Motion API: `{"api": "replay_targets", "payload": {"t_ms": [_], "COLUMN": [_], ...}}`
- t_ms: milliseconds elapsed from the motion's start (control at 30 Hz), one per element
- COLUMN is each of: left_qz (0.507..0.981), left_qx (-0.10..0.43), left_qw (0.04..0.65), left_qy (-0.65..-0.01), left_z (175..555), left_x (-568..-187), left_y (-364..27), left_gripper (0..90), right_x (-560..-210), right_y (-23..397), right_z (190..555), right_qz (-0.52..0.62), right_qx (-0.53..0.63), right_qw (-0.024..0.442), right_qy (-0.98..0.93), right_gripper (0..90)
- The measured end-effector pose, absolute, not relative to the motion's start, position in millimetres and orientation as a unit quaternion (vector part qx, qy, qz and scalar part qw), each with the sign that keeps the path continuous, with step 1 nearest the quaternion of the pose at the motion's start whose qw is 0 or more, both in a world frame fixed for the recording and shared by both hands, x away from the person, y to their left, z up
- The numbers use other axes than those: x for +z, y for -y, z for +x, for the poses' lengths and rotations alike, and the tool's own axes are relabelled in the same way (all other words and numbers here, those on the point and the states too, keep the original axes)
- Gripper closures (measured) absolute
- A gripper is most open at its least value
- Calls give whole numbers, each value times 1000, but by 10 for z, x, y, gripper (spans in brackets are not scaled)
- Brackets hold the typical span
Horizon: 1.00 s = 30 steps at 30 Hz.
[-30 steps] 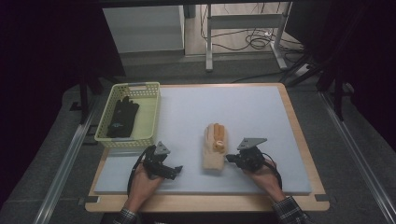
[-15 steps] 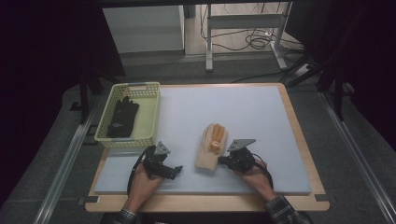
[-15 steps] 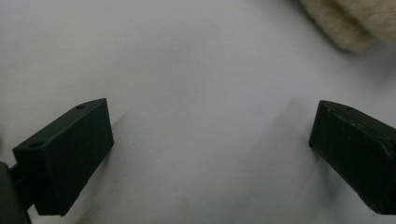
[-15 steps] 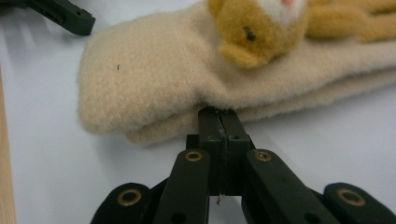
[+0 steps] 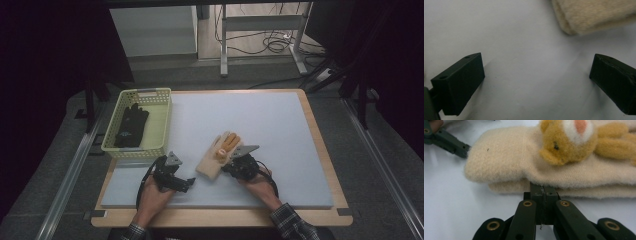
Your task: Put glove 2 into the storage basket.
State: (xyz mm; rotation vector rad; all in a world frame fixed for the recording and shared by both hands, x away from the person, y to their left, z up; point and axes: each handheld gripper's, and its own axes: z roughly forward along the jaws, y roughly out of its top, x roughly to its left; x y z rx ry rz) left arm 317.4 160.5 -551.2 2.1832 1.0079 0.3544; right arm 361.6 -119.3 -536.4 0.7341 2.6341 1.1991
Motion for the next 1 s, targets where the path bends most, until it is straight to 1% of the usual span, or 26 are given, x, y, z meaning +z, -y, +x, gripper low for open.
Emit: {"api": "replay_targets", "payload": {"t_ms": [267,400,533,667,767,1000], "left_qz": [842,842,842,842,842,842], "left_qx": [137,137,137,137,137,137], "left_qw": [348,348,348,348,348,348], "left_qy": [-389,-389,-389,-389,-389,-388], "left_z": [3174,3174,3174,3174,3174,3174], "left_x": [-5512,-5512,-5512,-5512,-5512,-5512], "left_y": [-1605,-1605,-1605,-1605,-1605,-1605], "left_gripper": [0,0,0,0,0,0], "right_x": [-5367,-5341,-5285,-5248,-5229,-5191], "right_y": [1056,1110,1217,1345,1449,1670], "right_z": [3648,3623,3600,3600,3603,3599], "right_qz": [244,244,249,260,272,290], "right_qx": [396,399,405,404,401,388], "right_qw": [90,85,100,112,119,134], "right_qy": [-881,-880,-874,-870,-867,-864], "right_gripper": [876,842,803,736,668,476]}}
